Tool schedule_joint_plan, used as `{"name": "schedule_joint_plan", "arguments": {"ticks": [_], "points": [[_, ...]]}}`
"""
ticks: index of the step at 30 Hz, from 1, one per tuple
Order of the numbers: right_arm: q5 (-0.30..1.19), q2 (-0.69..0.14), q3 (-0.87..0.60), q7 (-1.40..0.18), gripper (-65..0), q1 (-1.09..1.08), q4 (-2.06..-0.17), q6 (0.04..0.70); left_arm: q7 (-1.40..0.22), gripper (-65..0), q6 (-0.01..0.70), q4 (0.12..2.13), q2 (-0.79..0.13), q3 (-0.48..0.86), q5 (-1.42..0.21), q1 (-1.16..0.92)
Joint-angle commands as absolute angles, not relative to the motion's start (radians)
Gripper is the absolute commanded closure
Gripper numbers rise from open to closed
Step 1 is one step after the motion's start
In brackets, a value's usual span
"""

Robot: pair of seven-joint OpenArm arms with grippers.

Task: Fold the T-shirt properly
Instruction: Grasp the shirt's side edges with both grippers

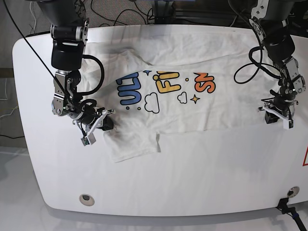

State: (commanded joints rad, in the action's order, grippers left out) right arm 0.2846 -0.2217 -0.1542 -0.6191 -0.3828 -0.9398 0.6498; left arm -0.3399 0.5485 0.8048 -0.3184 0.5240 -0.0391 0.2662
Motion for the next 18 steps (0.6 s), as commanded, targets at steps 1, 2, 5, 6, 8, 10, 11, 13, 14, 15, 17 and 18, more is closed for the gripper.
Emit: {"name": "schedule_joint_plan", "arguments": {"ticks": [1, 2, 5, 6, 8, 10, 11, 13, 14, 15, 17, 18], "points": [[0.285, -0.222, -0.154, -0.619, 0.0, -0.383, -0.94, 0.65, -0.34, -7.3, 0.549, 0.805, -0.318, 0.526, -0.041, 0.268], [0.285, -0.222, -0.154, -0.619, 0.0, -0.383, -0.94, 0.65, -0.34, -7.3, 0.549, 0.806, -0.318, 0.526, -0.041, 0.269], [0.291, -0.222, -0.154, -0.619, 0.0, -0.383, -0.941, 0.65, -0.341, -7.2, 0.549, 0.883, -0.314, 0.561, -0.041, 0.265], [0.291, -0.222, -0.156, -0.619, 0.0, -0.383, -0.943, 0.65, -0.346, -7.2, 0.549, 0.917, -0.311, 0.579, -0.041, 0.263], [0.292, -0.222, -0.157, -0.619, 0.0, -0.386, -0.957, 0.648, -0.346, -7.2, 0.549, 0.96, -0.288, 0.591, -0.041, 0.248], [0.292, -0.222, -0.159, -0.619, 0.0, -0.386, -1.0, 0.647, -0.346, -7.2, 0.549, 1.004, -0.286, 0.591, -0.041, 0.245], [0.292, -0.222, -0.159, -0.619, 0.0, -0.386, -1.021, 0.647, -0.346, -7.2, 0.549, 1.029, -0.285, 0.591, -0.041, 0.245], [0.292, -0.223, -0.159, -0.631, 0.0, -0.384, -1.047, 0.647, -0.346, -7.2, 0.549, 1.056, -0.285, 0.591, -0.041, 0.243], [0.292, -0.226, -0.159, -0.653, 0.0, -0.384, -1.061, 0.647, -0.346, -7.2, 0.549, 1.067, -0.285, 0.591, -0.041, 0.243], [0.292, -0.228, -0.16, -0.673, 0.0, -0.386, -1.075, 0.647, -0.346, -6.3, 0.549, 1.078, -0.285, 0.591, -0.041, 0.243], [0.292, -0.228, -0.16, -0.699, 0.0, -0.384, -1.129, 0.647, -0.346, 0.0, 0.55, 1.107, -0.285, 0.591, -0.041, 0.243], [0.292, -0.228, -0.16, -0.713, 0.0, -0.381, -1.156, 0.647, -0.346, 0.0, 0.55, 1.118, -0.285, 0.591, -0.041, 0.243]]}}
